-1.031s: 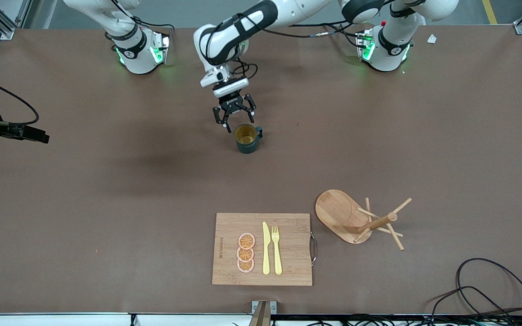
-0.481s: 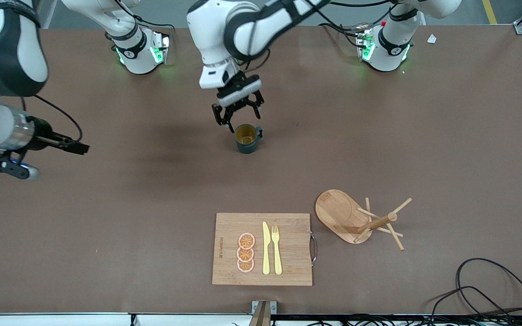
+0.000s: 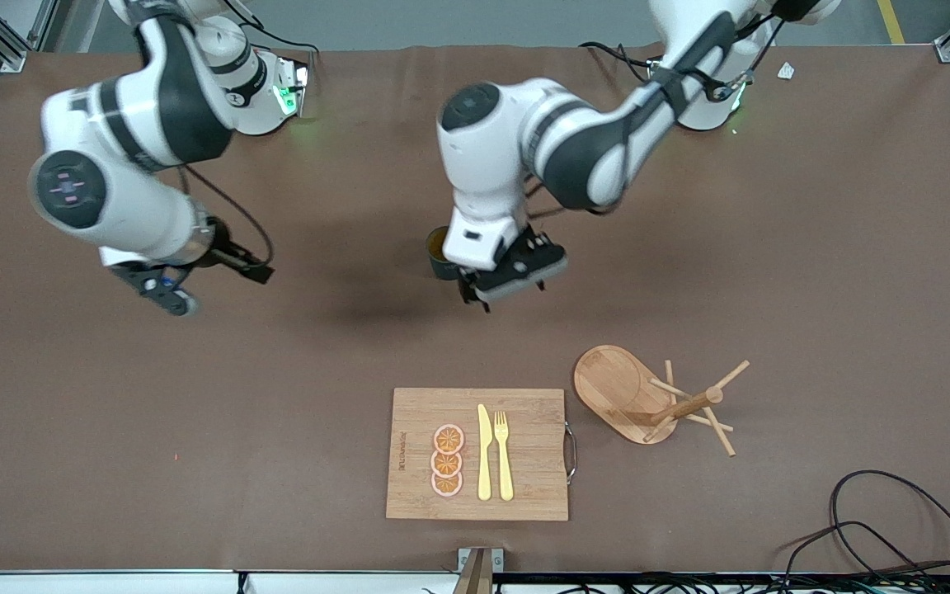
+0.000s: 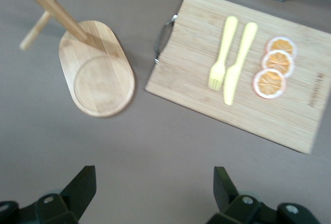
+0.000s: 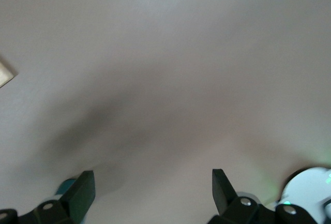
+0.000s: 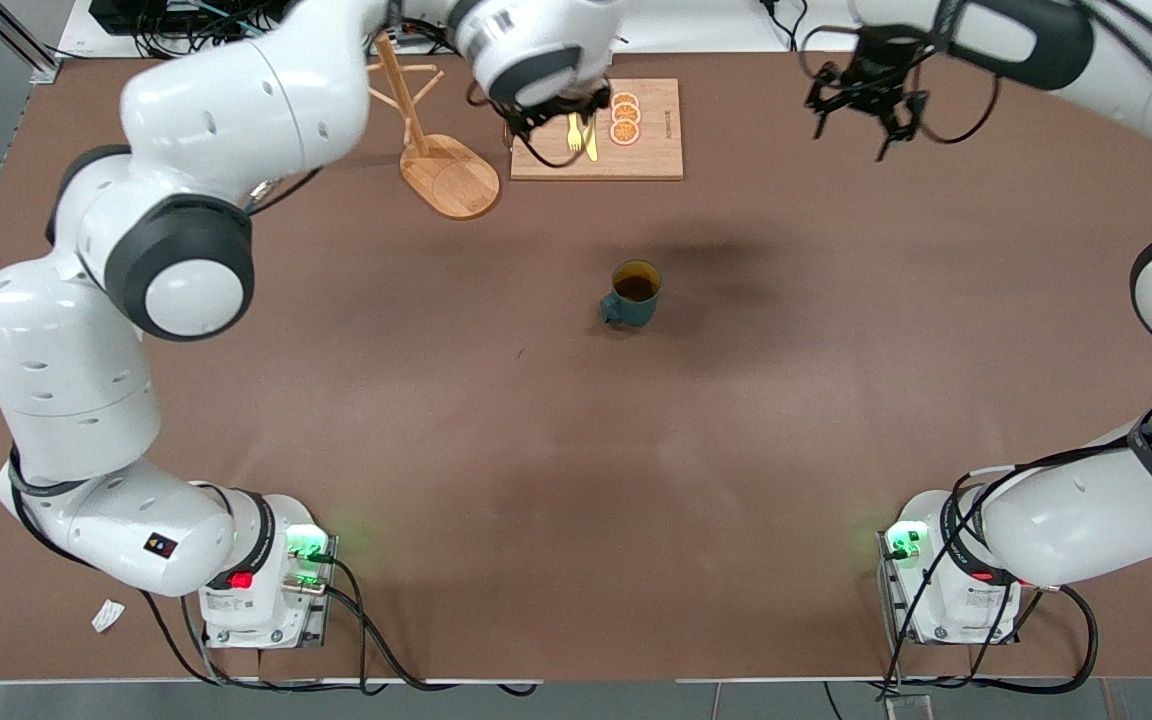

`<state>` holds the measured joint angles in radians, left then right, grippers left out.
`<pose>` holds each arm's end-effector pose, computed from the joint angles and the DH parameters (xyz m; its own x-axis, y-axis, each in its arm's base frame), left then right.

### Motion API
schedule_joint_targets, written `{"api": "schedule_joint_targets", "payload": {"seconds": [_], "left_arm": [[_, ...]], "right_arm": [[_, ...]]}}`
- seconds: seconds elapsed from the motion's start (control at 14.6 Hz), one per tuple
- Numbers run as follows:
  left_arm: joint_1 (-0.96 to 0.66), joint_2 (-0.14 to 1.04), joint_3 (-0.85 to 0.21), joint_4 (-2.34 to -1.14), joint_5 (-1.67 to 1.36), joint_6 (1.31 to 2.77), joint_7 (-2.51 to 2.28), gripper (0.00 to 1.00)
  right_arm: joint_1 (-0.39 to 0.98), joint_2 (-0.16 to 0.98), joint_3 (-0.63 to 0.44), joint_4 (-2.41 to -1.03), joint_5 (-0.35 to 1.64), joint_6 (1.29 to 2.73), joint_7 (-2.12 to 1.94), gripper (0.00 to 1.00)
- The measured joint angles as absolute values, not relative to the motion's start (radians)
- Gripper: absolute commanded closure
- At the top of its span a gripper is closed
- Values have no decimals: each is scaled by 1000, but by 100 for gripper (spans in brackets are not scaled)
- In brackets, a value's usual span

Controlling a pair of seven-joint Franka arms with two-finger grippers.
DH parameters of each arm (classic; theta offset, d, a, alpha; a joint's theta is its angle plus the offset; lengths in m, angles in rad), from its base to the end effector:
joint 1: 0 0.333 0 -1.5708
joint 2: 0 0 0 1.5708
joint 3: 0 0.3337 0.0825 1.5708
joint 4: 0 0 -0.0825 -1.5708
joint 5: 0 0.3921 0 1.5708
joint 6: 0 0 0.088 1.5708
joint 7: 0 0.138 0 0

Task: Transfer cup from left to right arm and place
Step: 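Grasp the mug with the right gripper while the left gripper withdraws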

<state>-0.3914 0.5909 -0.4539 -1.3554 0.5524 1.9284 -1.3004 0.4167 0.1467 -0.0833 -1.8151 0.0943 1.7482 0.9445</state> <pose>0.5740 -0.4682 0.3920 0.9084 0.3184 0.2710 0.3430 -0.9381 -0.0476 0.5450 0.2025 0.4250 0.7822 -0.5950 -0.1850 -0.5811 -0.8037 0.1278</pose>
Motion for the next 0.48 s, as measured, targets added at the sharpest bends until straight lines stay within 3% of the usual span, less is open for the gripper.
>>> {"api": "schedule_joint_targets", "payload": {"seconds": [0.48], "left_arm": [[-115,543,-464,-1349,365,1941,-829,0]], "right_arm": [[687,144,-82,-2014,98,2071,1279,0]]}}
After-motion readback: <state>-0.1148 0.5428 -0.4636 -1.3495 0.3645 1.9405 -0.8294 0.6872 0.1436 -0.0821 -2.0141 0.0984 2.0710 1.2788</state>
